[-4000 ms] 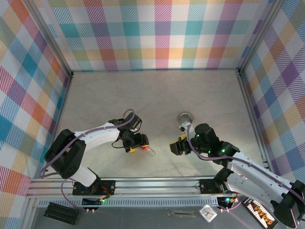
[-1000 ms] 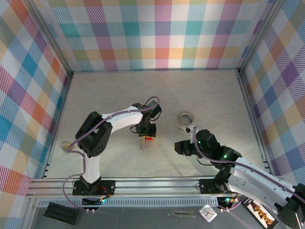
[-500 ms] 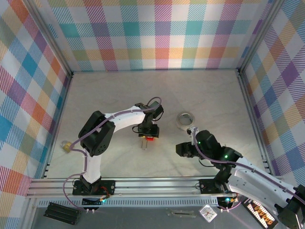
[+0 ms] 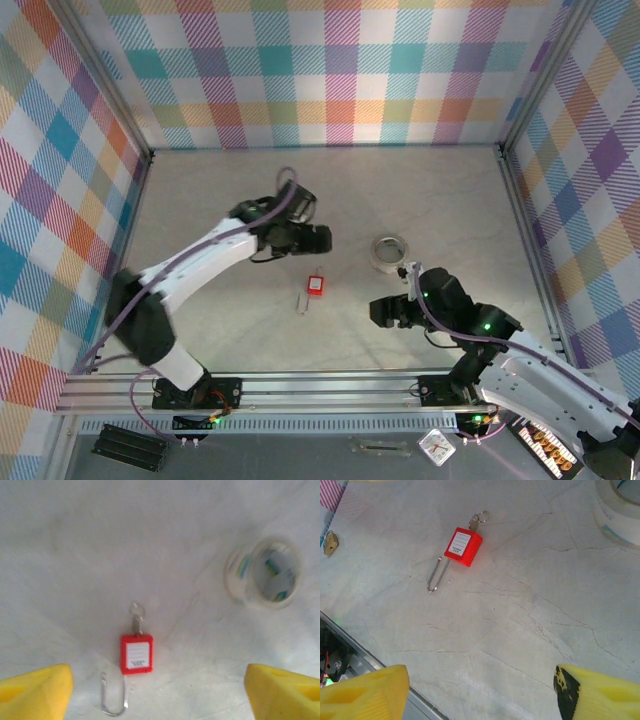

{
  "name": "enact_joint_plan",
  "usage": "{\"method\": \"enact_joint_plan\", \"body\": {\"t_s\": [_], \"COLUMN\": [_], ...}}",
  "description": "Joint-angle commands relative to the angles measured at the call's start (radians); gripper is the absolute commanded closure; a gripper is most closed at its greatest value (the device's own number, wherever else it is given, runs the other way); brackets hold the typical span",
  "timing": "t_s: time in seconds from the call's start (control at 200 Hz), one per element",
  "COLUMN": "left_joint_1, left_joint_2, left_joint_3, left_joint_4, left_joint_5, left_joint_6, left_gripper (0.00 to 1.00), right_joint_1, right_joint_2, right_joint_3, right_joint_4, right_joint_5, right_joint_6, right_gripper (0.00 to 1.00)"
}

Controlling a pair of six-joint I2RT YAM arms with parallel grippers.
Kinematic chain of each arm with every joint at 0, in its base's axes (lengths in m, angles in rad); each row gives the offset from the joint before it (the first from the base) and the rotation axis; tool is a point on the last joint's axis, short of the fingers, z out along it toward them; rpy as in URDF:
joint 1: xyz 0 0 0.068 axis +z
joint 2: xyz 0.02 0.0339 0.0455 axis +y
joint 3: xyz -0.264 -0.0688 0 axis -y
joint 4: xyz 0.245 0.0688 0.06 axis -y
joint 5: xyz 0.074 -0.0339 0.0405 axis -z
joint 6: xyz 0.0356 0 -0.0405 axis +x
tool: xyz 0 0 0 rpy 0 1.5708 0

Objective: Unlock with the key

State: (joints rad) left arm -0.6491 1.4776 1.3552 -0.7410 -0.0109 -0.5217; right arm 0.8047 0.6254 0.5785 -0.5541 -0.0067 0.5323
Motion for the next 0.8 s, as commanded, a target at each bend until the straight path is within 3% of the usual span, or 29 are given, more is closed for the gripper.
{"method": "enact_joint_plan", "body": {"t_s": [0.0,0.155,0.345,0.61,0.795], "left_joint_1": [0.050,0.111,0.148,0.149,0.149], "left_joint_2": [-0.220,-0.500,-0.633,-0.779,-0.786], "left_joint_3": [-0.086,-0.184,-0.184,-0.306,-0.375], "left_joint_4": [0.054,0.063,-0.081,0.004,0.044], "left_joint_5": [-0.106,-0.200,-0.264,-0.116,-0.098], "left_joint_6": [0.050,0.114,0.150,0.200,0.232], "left_gripper": [0.00,0.00,0.00,0.00,0.00], "right_joint_1": [-0.002,-0.004,-0.003,-0.004,-0.004], "right_joint_2": [-0.029,-0.089,-0.156,-0.077,-0.034], "right_joint_3": [0.077,0.127,0.222,0.397,0.461], "right_joint_4": [-0.091,-0.128,-0.260,-0.540,-0.657], "right_joint_5": [0.007,-0.018,0.100,0.346,0.479], "right_joint_6": [-0.030,-0.069,-0.084,0.042,0.173], "right_gripper": [0.16,0.10,0.07,0.07,0.06]}}
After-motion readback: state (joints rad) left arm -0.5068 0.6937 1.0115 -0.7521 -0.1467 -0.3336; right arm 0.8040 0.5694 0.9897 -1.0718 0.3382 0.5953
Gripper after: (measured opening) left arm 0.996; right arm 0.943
